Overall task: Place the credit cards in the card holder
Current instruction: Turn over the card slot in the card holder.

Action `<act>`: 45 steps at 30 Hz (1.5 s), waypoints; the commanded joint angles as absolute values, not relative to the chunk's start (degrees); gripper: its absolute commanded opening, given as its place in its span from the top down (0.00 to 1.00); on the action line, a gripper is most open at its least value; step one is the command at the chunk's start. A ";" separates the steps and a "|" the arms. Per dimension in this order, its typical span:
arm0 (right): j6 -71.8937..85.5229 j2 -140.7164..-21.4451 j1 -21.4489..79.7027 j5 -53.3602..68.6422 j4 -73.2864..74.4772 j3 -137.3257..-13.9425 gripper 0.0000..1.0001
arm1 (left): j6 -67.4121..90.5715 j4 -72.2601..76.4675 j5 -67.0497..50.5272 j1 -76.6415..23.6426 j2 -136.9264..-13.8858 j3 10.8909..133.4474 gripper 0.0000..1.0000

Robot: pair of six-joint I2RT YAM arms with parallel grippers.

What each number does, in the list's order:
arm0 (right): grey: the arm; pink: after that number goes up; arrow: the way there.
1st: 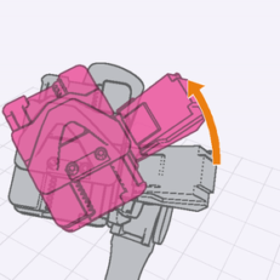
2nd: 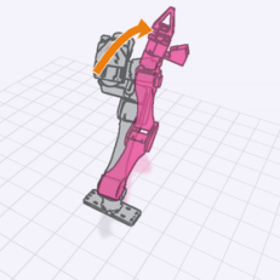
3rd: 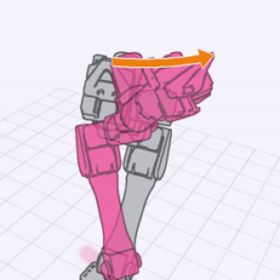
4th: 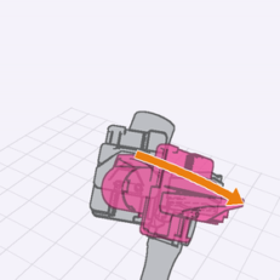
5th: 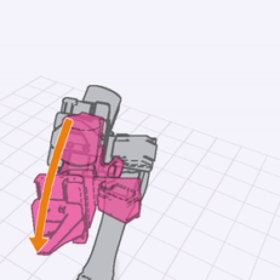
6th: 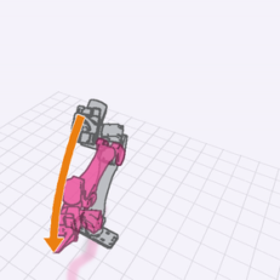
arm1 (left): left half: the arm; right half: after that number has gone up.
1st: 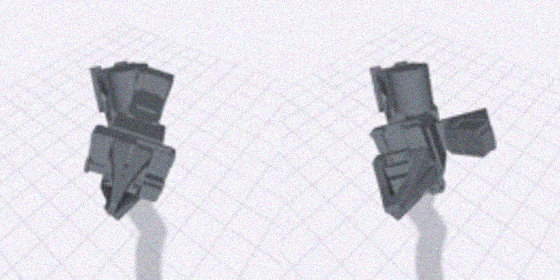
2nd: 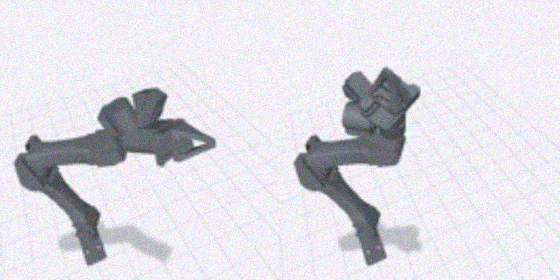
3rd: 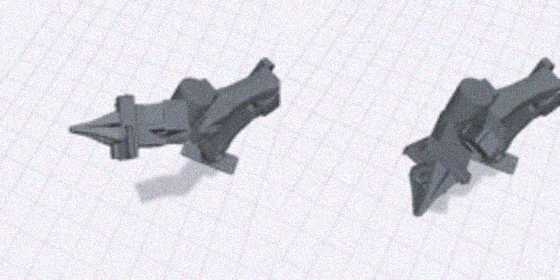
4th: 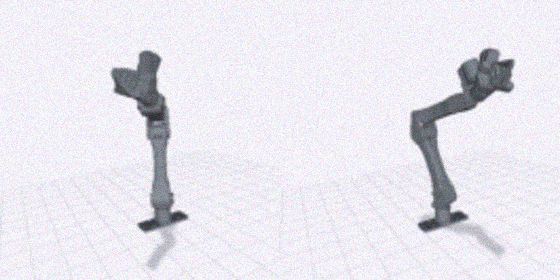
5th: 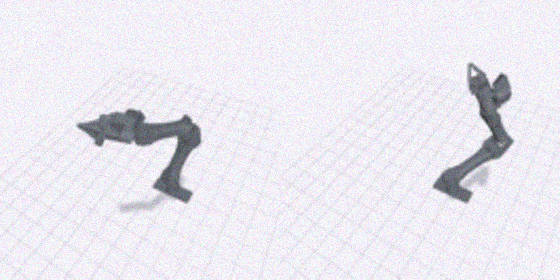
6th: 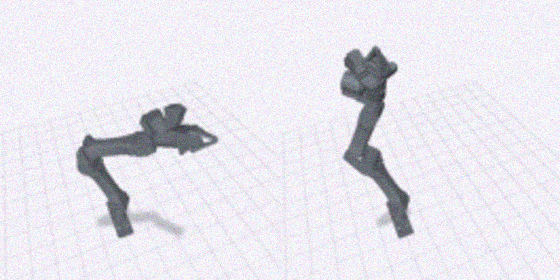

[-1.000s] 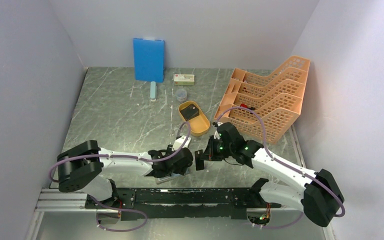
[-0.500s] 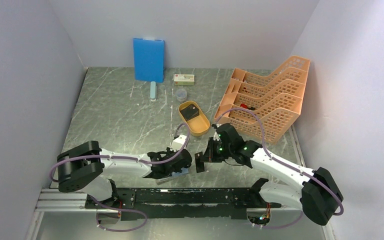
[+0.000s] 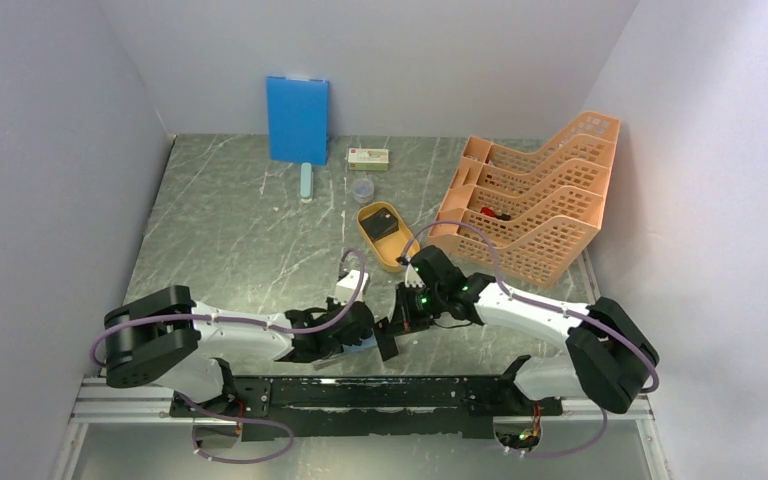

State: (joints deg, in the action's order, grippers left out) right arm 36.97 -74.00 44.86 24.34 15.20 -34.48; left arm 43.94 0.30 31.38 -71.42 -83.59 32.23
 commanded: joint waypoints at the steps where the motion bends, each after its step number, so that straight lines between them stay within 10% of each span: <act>1: 35.92 -75.00 45.07 26.18 12.93 -35.96 1.00 | 45.40 -8.96 26.78 -71.37 -85.98 28.36 0.95; 29: 38.01 -82.66 45.85 31.27 5.47 -33.93 1.00 | 48.31 -11.95 26.55 -71.41 -81.41 28.99 0.94; 36: 39.61 -81.25 45.97 31.75 3.37 -33.72 1.00 | 48.70 -16.26 27.31 -71.42 -75.37 31.44 0.64; 45: 41.23 -81.78 46.80 33.63 0.29 -34.01 1.00 | 49.26 -20.73 28.31 -71.37 -70.55 33.62 0.56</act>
